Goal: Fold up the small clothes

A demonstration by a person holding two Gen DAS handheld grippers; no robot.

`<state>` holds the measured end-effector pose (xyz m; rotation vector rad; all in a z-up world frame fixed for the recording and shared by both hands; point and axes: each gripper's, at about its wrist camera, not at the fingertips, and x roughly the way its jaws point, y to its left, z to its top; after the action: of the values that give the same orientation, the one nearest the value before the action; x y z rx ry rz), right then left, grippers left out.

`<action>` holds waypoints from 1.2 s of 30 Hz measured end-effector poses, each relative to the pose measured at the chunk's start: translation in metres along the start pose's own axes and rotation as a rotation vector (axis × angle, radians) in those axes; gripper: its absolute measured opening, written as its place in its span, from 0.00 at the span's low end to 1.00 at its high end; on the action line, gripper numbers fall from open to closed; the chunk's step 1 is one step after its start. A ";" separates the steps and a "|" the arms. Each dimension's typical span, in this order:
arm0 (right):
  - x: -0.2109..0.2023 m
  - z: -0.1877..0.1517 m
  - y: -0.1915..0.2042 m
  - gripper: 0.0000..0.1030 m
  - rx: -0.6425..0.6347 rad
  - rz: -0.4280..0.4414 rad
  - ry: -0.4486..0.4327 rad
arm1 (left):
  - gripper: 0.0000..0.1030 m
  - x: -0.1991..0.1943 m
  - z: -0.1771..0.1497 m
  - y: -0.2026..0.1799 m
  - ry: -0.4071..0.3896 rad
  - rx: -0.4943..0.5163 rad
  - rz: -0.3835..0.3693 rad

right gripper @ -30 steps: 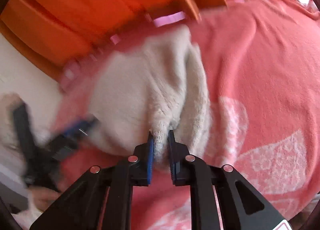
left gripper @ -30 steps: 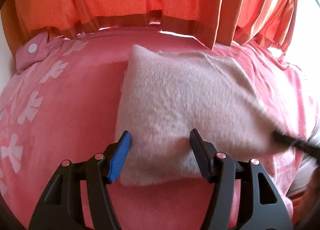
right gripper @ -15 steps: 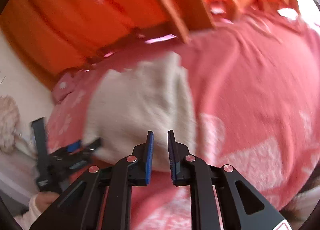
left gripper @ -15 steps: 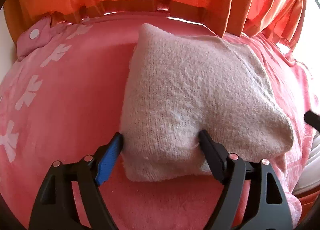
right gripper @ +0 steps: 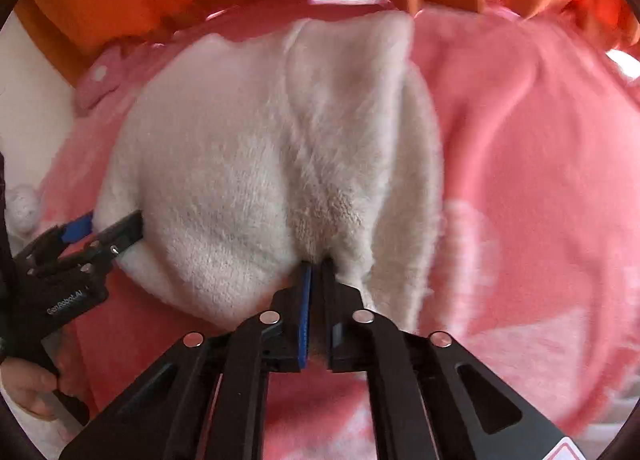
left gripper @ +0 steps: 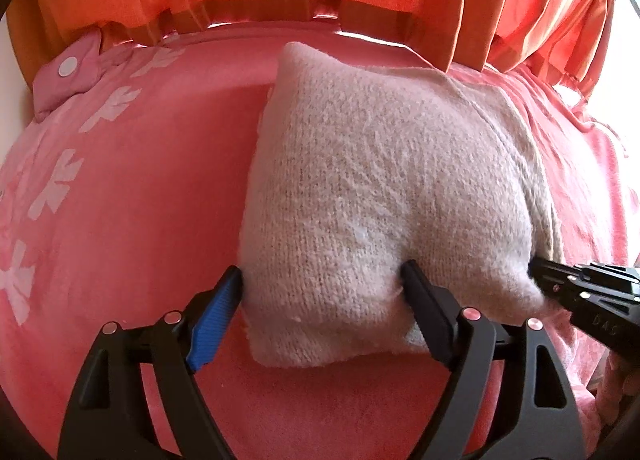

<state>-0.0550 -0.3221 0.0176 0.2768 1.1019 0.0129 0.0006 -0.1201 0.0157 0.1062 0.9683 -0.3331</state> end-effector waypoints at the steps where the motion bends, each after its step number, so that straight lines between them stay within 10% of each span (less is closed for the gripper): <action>1: -0.007 0.002 0.003 0.03 0.002 -0.010 -0.004 | 0.77 -0.001 0.000 0.000 0.002 0.003 -0.001; 12: -0.015 -0.001 0.029 0.10 -0.091 -0.063 0.003 | 0.77 -0.006 -0.004 -0.003 0.038 -0.001 -0.007; 15: -0.046 -0.003 0.015 0.30 -0.030 -0.042 -0.100 | 0.75 -0.018 0.000 0.006 0.043 -0.052 -0.086; 17: -0.060 0.000 0.001 0.65 0.023 -0.048 -0.170 | 0.81 -0.025 0.008 0.016 0.030 -0.105 -0.176; 19: -0.060 0.002 -0.016 0.72 0.071 -0.082 -0.208 | 0.87 -0.025 0.016 0.021 0.029 -0.145 -0.226; 36: 0.044 0.038 -0.044 0.74 0.236 0.298 -0.004 | 0.95 0.066 0.058 0.044 0.164 -0.312 -0.452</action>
<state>-0.0069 -0.3668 -0.0149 0.6506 1.0507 0.1486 0.0946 -0.1075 -0.0085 -0.3803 1.1941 -0.5891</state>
